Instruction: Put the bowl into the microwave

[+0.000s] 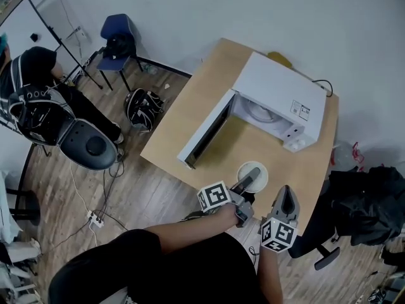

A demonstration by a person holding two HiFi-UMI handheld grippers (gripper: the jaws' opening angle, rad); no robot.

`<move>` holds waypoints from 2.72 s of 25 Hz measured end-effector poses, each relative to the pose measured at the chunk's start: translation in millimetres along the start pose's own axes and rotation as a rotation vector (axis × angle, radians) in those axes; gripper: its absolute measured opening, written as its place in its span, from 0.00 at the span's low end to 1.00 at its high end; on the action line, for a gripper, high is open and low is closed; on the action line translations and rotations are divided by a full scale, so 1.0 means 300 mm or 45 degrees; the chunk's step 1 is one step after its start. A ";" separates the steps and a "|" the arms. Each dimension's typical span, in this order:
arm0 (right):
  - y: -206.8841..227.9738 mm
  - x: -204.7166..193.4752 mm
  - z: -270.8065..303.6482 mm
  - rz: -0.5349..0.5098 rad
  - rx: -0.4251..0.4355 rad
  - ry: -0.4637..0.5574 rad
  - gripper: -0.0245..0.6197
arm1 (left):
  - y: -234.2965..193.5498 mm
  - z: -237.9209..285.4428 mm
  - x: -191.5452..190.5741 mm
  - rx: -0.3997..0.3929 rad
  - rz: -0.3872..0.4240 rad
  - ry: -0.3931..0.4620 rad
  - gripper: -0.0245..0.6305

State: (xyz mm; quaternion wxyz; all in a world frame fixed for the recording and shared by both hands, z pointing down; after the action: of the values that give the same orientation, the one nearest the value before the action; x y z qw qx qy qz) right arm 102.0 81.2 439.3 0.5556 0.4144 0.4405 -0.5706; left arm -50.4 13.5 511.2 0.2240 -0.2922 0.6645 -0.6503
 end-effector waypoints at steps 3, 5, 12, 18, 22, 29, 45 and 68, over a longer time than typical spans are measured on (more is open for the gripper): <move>-0.018 -0.001 0.013 -0.012 0.010 -0.008 0.13 | -0.012 0.009 0.015 0.005 -0.013 0.011 0.37; -0.028 -0.005 0.026 -0.021 0.012 -0.009 0.13 | -0.027 0.015 0.027 0.013 -0.017 0.013 0.37; -0.030 -0.017 0.124 -0.077 -0.004 0.001 0.13 | -0.097 0.112 0.119 0.028 0.038 0.017 0.37; -0.015 -0.031 0.175 -0.054 -0.011 -0.004 0.13 | -0.163 0.229 0.188 0.027 0.027 0.050 0.37; 0.019 -0.059 0.227 -0.037 -0.003 -0.013 0.13 | -0.209 0.316 0.231 0.026 0.054 0.064 0.37; 0.094 -0.121 0.393 -0.062 0.030 -0.033 0.13 | -0.288 0.441 0.298 0.050 0.070 0.050 0.37; 0.083 -0.243 0.686 -0.030 0.192 -0.199 0.13 | -0.519 0.760 0.522 0.175 0.192 0.001 0.37; 0.108 -0.340 0.678 0.022 0.226 -0.281 0.13 | -0.582 0.978 0.607 0.349 0.396 -0.163 0.43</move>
State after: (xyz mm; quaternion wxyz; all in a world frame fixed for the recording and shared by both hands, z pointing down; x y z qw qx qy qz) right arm 141.6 -87.1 590.7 0.5668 0.4004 0.3207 -0.6446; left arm 32.6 -322.5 684.0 0.4011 -0.1938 0.5914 -0.6722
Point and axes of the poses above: the fingertips, and each gripper's own axes: z forward along the fingers, y to its right, x out of its top, the point moved 7 cm from there along -z, backward along the fingers
